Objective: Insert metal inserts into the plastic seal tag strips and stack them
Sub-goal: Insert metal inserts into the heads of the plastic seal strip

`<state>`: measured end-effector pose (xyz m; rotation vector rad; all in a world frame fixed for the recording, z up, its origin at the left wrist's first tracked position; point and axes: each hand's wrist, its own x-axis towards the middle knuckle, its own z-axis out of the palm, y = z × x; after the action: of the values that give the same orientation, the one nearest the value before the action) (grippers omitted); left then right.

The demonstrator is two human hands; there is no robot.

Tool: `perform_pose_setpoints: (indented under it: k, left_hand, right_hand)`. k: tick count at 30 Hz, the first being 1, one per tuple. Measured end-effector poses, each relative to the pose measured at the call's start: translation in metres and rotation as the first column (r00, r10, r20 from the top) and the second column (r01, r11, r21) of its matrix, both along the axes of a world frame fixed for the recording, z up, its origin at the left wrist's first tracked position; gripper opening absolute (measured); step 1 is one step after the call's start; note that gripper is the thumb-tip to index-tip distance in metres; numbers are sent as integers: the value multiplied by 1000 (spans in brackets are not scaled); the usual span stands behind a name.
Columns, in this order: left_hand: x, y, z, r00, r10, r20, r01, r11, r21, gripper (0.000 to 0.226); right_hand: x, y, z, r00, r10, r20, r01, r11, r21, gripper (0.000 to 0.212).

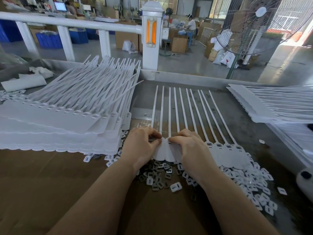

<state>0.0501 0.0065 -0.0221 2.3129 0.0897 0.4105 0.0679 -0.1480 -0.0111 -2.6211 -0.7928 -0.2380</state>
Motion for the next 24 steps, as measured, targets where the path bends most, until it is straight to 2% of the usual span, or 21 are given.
perform_pose_setpoints:
  k: [4, 7, 9, 11, 16, 19, 24]
  left_hand:
    - [0, 0, 0, 1000, 0, -8, 0, 1000, 13, 12]
    - [-1, -1, 0, 1000, 1, 1, -1, 1000, 28, 13]
    - [-1, -1, 1, 1000, -3, 15, 2, 999, 34, 13]
    - [-1, -1, 1, 1000, -7, 17, 6, 999, 31, 13]
    - [0, 0, 0, 1000, -3, -10, 4, 1000, 12, 12]
    - [0, 0, 0, 1000, -7, -2, 7, 1000, 2, 11]
    - [-1, 0, -1, 1000, 4, -2, -4, 1000, 18, 11]
  right_hand:
    - [-1, 4, 2, 1000, 6, 28, -3, 997, -79, 34]
    - [-1, 2, 1, 999, 20, 35, -18, 998, -68, 36]
    - [-2, 0, 0, 1000, 4, 20, -5, 1000, 27, 40]
    - [-1, -2, 1, 998, -37, -42, 44, 980, 195, 42]
    - [3, -8, 5, 993, -114, -22, 113, 915, 388, 26]
    - [4, -14, 9, 992, -124, 0, 114, 916, 384, 17]
    - [4, -23, 22, 996, -94, 7, 87, 944, 319, 14]
